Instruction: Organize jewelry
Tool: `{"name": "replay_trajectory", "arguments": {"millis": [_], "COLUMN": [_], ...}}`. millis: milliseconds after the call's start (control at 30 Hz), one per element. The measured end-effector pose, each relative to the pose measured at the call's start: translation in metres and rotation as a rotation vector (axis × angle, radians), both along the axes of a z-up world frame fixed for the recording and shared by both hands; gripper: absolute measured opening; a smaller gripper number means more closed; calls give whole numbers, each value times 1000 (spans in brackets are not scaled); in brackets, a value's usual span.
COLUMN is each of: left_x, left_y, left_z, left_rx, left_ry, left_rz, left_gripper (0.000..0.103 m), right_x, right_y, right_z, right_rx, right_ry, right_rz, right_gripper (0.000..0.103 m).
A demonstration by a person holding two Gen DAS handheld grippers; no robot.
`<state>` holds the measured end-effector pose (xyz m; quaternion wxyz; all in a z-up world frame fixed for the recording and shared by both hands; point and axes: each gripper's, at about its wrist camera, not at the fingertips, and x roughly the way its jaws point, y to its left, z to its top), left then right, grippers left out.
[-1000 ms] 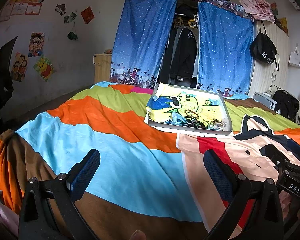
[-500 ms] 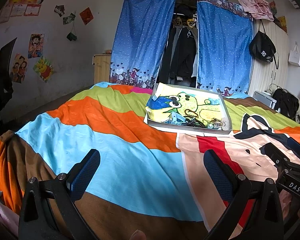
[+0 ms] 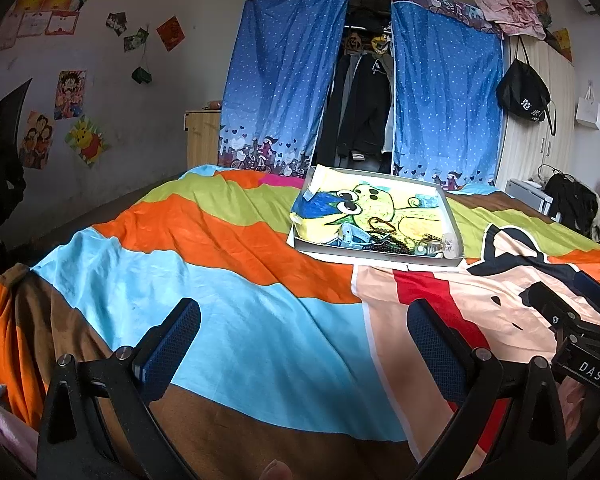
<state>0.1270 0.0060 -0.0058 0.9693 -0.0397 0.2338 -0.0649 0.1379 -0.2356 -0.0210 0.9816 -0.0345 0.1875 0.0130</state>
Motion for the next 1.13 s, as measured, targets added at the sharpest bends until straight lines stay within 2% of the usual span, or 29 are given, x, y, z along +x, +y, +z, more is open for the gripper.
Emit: {"name": "replay_trajectory", "arguments": {"millis": [567, 1133], "left_x": [1, 4], "left_y": [1, 4], "left_z": [-3, -5], "left_rx": [12, 48], "left_ry": [10, 12], "left_rz": [-18, 29], "left_gripper": [101, 101], "right_x": [0, 0], "right_y": [0, 1], "right_z": [0, 0], "right_rx": [0, -1], "right_ry": [0, 3], "right_rz": [1, 0], "right_gripper": [103, 103]}}
